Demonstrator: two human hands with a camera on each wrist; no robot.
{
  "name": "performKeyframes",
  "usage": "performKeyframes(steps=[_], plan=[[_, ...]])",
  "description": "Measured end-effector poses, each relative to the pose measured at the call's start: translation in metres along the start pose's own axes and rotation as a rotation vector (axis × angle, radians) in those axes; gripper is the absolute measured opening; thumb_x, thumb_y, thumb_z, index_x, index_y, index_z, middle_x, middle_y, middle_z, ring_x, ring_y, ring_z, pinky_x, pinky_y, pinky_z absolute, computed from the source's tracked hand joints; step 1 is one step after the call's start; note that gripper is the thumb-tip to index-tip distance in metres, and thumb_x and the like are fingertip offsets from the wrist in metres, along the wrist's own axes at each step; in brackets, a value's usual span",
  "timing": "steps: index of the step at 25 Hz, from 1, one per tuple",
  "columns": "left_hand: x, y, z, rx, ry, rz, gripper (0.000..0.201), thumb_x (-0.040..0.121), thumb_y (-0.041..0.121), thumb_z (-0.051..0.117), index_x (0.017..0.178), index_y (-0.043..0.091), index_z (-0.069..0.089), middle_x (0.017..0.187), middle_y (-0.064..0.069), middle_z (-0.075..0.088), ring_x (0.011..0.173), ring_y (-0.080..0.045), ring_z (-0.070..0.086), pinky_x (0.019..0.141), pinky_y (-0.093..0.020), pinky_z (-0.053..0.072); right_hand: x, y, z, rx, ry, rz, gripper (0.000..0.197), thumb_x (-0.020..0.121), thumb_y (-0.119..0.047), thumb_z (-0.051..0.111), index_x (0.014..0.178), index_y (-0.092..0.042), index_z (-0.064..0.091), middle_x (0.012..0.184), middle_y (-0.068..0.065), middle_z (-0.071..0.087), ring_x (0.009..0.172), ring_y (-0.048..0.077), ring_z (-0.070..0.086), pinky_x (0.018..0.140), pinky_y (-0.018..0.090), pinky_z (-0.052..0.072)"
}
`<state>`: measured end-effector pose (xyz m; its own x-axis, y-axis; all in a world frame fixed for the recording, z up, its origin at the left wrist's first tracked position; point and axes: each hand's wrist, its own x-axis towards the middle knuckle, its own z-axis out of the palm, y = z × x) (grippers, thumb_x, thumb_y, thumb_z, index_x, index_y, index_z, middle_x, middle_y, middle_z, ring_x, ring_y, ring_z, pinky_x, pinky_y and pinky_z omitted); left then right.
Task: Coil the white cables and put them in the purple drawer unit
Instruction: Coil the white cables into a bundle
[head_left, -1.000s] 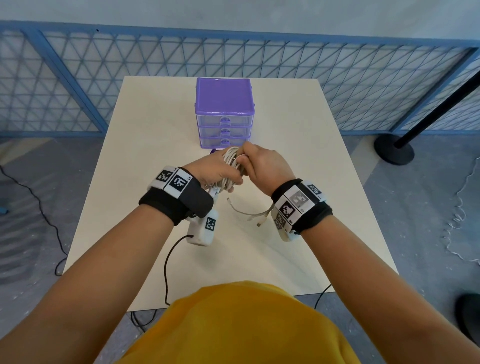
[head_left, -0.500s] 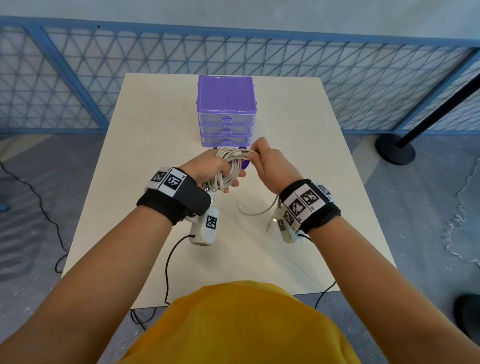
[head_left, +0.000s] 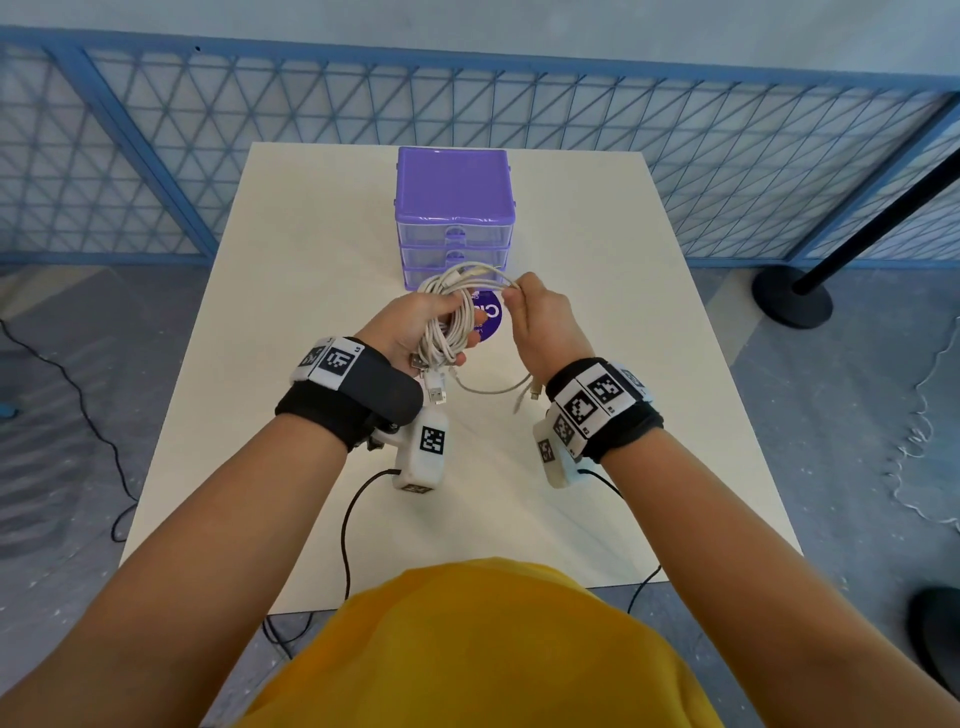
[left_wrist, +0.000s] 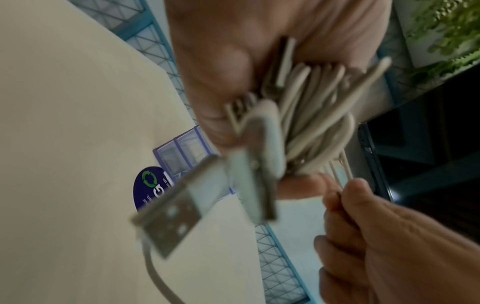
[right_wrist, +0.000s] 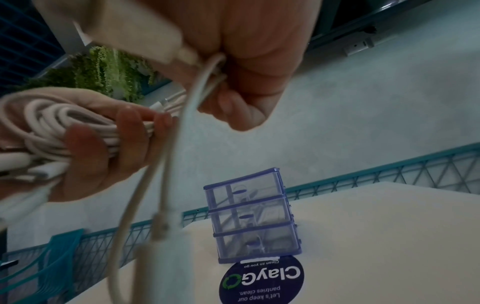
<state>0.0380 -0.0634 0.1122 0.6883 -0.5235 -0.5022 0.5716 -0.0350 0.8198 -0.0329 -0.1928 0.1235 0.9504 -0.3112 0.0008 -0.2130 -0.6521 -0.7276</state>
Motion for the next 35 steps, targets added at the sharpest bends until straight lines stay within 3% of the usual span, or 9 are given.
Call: performKeyframes(steps=[5, 8, 11, 14, 17, 22, 27, 30, 35], plan=[[0.000, -0.007, 0.007, 0.019, -0.032, -0.013, 0.020, 0.095, 0.024, 0.041, 0.091, 0.013, 0.057, 0.054, 0.005, 0.070, 0.046, -0.009, 0.064, 0.042, -0.017, 0.047, 0.005, -0.002, 0.003, 0.004, 0.083, 0.075, 0.024, 0.096, -0.020, 0.031, 0.074, -0.012, 0.037, 0.056, -0.006, 0.036, 0.048, 0.007, 0.035, 0.044, 0.021, 0.025], [0.000, -0.006, 0.010, 0.013, -0.065, 0.013, 0.024, 0.096, 0.024, 0.039, 0.090, 0.012, 0.058, 0.058, 0.006, 0.071, 0.051, -0.009, 0.065, 0.043, -0.017, 0.048, 0.003, -0.008, 0.005, -0.007, 0.025, 0.105, 0.032, 0.095, -0.015, 0.032, 0.063, -0.018, 0.035, 0.061, -0.001, 0.041, 0.055, 0.017, 0.039, 0.060, 0.025, 0.031], [0.001, -0.005, 0.012, 0.044, -0.066, 0.066, 0.021, 0.096, 0.024, 0.039, 0.092, 0.015, 0.059, 0.063, 0.005, 0.071, 0.056, -0.008, 0.066, 0.046, -0.020, 0.050, -0.004, -0.013, 0.006, -0.101, -0.092, 0.054, 0.026, 0.094, -0.011, 0.032, 0.083, -0.007, 0.055, 0.082, 0.015, 0.059, 0.078, 0.028, 0.049, 0.070, 0.029, 0.034], [0.001, -0.010, 0.016, 0.058, -0.044, 0.097, 0.016, 0.094, 0.021, 0.042, 0.089, 0.017, 0.057, 0.073, -0.002, 0.061, 0.054, -0.010, 0.060, 0.050, -0.025, 0.048, -0.004, -0.013, 0.007, -0.198, -0.123, 0.005, 0.031, 0.094, -0.011, 0.029, 0.097, 0.007, 0.054, 0.101, 0.030, 0.061, 0.093, 0.040, 0.057, 0.076, 0.039, 0.041], [0.001, -0.014, 0.019, 0.049, -0.056, 0.090, 0.012, 0.092, 0.018, 0.047, 0.086, 0.017, 0.058, 0.074, -0.005, 0.055, 0.059, -0.014, 0.054, 0.053, -0.027, 0.045, -0.002, -0.011, 0.009, -0.273, -0.208, -0.034, 0.028, 0.093, -0.008, 0.030, 0.101, 0.008, 0.052, 0.105, 0.030, 0.061, 0.095, 0.042, 0.058, 0.076, 0.039, 0.043], [0.003, -0.021, 0.024, -0.133, -0.032, 0.083, 0.017, 0.090, 0.008, 0.048, 0.092, 0.016, 0.063, 0.087, -0.001, 0.064, 0.078, -0.014, 0.061, 0.068, -0.028, 0.050, 0.003, -0.003, 0.023, -0.341, -0.261, -0.060, 0.029, 0.092, -0.008, 0.029, 0.112, 0.005, 0.045, 0.106, 0.025, 0.061, 0.093, 0.040, 0.058, 0.074, 0.038, 0.040], [0.002, -0.028, 0.024, -0.296, -0.008, 0.041, 0.018, 0.092, 0.015, 0.046, 0.088, 0.015, 0.064, 0.066, 0.004, 0.069, 0.067, -0.012, 0.063, 0.056, -0.021, 0.053, -0.005, -0.003, 0.024, -0.268, -0.275, 0.025, 0.033, 0.092, -0.009, 0.032, 0.122, 0.001, 0.041, 0.107, 0.025, 0.062, 0.095, 0.039, 0.059, 0.069, 0.032, 0.036], [0.003, -0.029, 0.027, -0.363, 0.072, 0.013, 0.019, 0.092, 0.024, 0.049, 0.081, 0.016, 0.062, 0.065, 0.000, 0.066, 0.063, -0.013, 0.063, 0.054, -0.020, 0.053, -0.010, -0.005, 0.025, -0.263, -0.299, 0.063, 0.042, 0.092, -0.010, 0.032, 0.133, -0.002, 0.029, 0.109, 0.025, 0.062, 0.097, 0.038, 0.059, 0.073, 0.033, 0.039], [0.006, -0.033, 0.029, -0.382, 0.168, -0.007, 0.025, 0.090, 0.031, 0.053, 0.073, 0.013, 0.059, 0.056, -0.003, 0.064, 0.049, -0.013, 0.063, 0.050, -0.022, 0.052, -0.012, 0.000, 0.031, -0.262, -0.340, 0.044, 0.037, 0.093, -0.009, 0.032, 0.129, 0.000, 0.033, 0.108, 0.027, 0.062, 0.095, 0.039, 0.059, 0.074, 0.034, 0.042]])
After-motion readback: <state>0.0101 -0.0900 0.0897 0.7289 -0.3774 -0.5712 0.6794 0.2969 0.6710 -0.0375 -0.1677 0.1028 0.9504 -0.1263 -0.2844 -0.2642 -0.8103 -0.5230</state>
